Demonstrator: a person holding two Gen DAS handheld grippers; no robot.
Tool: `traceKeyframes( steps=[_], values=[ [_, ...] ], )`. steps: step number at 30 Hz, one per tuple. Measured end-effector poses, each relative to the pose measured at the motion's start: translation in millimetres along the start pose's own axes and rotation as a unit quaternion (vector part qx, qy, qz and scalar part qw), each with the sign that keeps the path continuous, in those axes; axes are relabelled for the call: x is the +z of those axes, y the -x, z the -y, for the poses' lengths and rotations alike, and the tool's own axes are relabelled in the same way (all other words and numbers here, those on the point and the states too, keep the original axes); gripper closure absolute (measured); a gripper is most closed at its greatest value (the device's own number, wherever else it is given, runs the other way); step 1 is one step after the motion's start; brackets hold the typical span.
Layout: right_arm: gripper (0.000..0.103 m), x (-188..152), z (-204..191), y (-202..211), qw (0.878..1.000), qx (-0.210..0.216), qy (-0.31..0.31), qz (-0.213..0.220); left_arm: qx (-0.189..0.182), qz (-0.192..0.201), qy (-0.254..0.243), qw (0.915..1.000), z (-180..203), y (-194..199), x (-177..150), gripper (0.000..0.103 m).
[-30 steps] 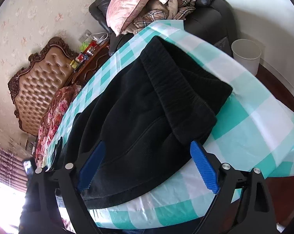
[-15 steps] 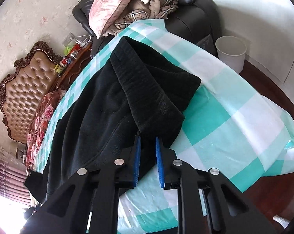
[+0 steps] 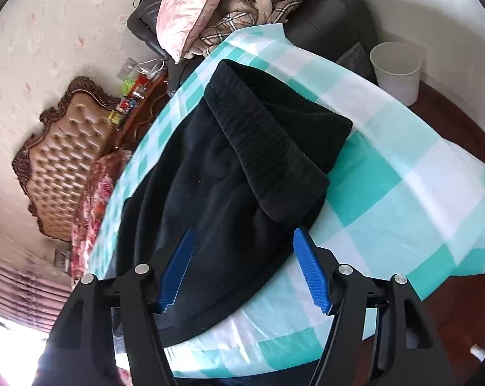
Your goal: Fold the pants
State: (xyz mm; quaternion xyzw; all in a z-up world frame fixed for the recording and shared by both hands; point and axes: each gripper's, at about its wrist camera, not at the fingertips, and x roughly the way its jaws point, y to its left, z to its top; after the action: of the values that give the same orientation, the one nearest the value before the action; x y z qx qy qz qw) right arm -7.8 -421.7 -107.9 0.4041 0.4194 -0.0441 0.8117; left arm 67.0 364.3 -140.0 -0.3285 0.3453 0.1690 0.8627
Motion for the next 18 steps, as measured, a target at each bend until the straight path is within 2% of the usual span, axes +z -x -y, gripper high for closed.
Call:
traceKeyframes(
  steps=[1,3,4,6,13,15,18],
  values=[
    [0.035,0.2,0.6,1.0,1.000,0.003,0.000,-0.001,-0.011,-0.006,0.023,0.9997,-10.7,-3.8,3.0,0.040],
    [0.032,0.4,4.2,1.9,1.000,0.013,-0.010,-0.006,-0.058,-0.026,0.079,0.9949,-30.7,-11.0,7.9,0.049],
    [0.032,0.6,6.7,2.3,1.000,0.015,-0.015,-0.007,-0.069,-0.028,0.093,0.9929,-37.7,-8.9,5.0,0.053],
    [0.032,1.1,10.0,2.0,1.000,0.016,-0.022,-0.009,-0.093,-0.034,0.116,0.9883,-48.8,-13.0,6.0,0.053],
    [0.031,3.2,13.3,3.3,0.998,0.026,-0.046,-0.018,-0.110,-0.040,0.141,0.9830,-57.9,-31.7,22.1,0.054],
    [0.026,4.7,12.9,7.4,0.999,0.020,-0.046,-0.010,-0.105,-0.043,0.126,0.9856,-51.2,-34.6,26.9,0.067],
    [0.026,6.6,13.5,6.6,0.998,0.018,-0.051,-0.012,-0.081,-0.051,0.105,0.9899,-44.5,-38.8,28.6,0.076]
  ],
)
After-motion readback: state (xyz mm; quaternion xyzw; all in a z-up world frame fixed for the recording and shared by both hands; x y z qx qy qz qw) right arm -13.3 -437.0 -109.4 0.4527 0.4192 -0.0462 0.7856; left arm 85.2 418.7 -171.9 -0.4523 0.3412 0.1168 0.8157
